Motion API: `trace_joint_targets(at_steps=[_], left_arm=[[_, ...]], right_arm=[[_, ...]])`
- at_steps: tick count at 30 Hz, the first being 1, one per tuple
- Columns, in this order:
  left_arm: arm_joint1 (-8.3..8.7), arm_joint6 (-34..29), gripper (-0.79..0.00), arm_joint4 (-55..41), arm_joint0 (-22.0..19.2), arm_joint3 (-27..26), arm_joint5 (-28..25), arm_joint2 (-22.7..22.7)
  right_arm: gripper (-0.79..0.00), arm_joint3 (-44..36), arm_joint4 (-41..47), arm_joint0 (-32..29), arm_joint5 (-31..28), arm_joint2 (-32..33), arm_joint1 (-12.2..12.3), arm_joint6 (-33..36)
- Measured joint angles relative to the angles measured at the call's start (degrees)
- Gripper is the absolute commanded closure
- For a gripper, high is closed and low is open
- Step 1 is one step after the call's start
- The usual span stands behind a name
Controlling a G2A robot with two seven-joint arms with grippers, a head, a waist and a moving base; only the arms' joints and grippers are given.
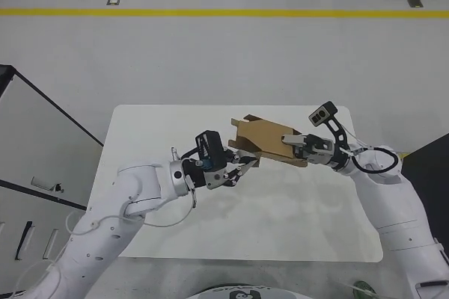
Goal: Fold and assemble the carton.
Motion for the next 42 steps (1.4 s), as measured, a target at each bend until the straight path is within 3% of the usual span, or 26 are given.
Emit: trace_joint_targets(at_steps=[7, 21, 42], left_arm=[[-0.36, 0.29, 0.0, 0.24, -1.07, 0.53, 0.1, 1.44], [0.51, 0.08, 0.0, -0.24, 0.58, 1.05, 0.12, -5.16], [0.08, 1.03, 0.0, -1.17, -1.83, 3.57, -0.23, -4.08]], right_arm=[[0.0, -0.19, -0.06, -0.24, -0.1, -0.06, -0.06, 0.06], [0.0, -0.59, 0.39, -0.99, -0.28, 1.19, 0.15, 2.01], [0.0, -1.8, -1.35, -0.37, 1.37, -0.23, 0.37, 9.23]])
